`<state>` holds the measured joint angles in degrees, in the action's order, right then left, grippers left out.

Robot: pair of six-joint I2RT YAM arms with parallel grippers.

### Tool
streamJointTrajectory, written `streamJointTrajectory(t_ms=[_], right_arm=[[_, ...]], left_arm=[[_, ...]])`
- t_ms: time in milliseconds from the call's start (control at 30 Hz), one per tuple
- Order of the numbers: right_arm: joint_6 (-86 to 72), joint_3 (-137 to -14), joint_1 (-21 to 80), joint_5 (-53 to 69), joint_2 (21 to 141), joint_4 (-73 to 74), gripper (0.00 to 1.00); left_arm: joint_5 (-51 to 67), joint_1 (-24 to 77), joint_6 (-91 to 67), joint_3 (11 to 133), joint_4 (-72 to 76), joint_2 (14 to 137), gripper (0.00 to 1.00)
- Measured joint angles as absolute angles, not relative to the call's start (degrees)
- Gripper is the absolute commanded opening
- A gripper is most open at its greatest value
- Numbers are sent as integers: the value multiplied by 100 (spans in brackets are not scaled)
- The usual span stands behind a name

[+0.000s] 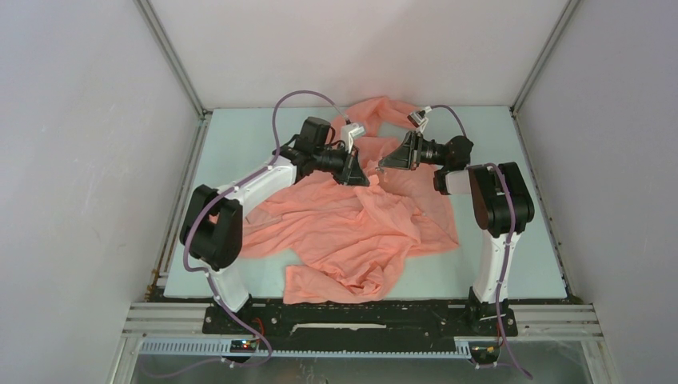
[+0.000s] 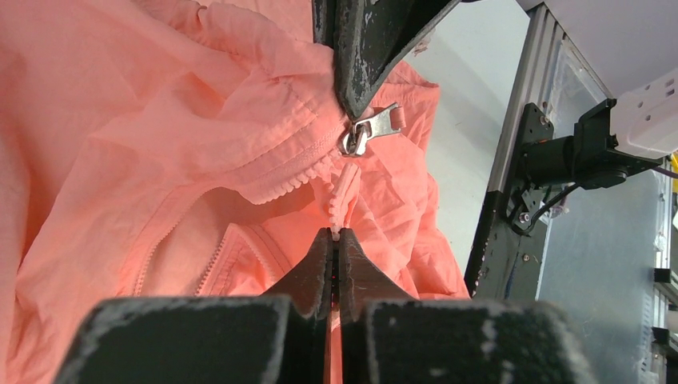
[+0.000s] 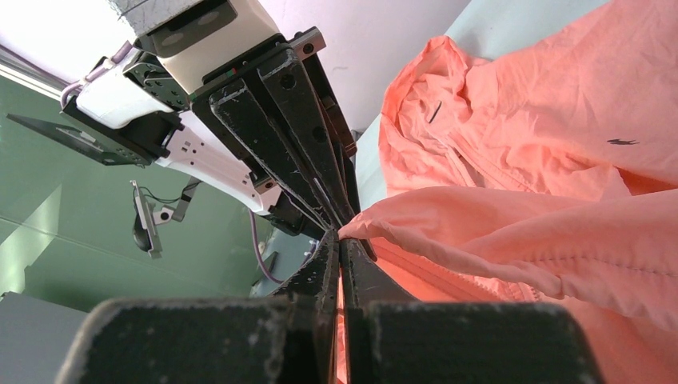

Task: Zip up the jacket

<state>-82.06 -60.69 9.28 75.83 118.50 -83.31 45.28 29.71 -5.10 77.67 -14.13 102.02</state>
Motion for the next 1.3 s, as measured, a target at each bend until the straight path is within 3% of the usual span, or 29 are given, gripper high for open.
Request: streamJointTrajectory(t_ms=[1300], right_arm=[[-8189, -6069, 928, 7544, 11852, -8331, 0]], left_arm=[[4582, 2910, -757, 7660, -1070, 10084, 0]])
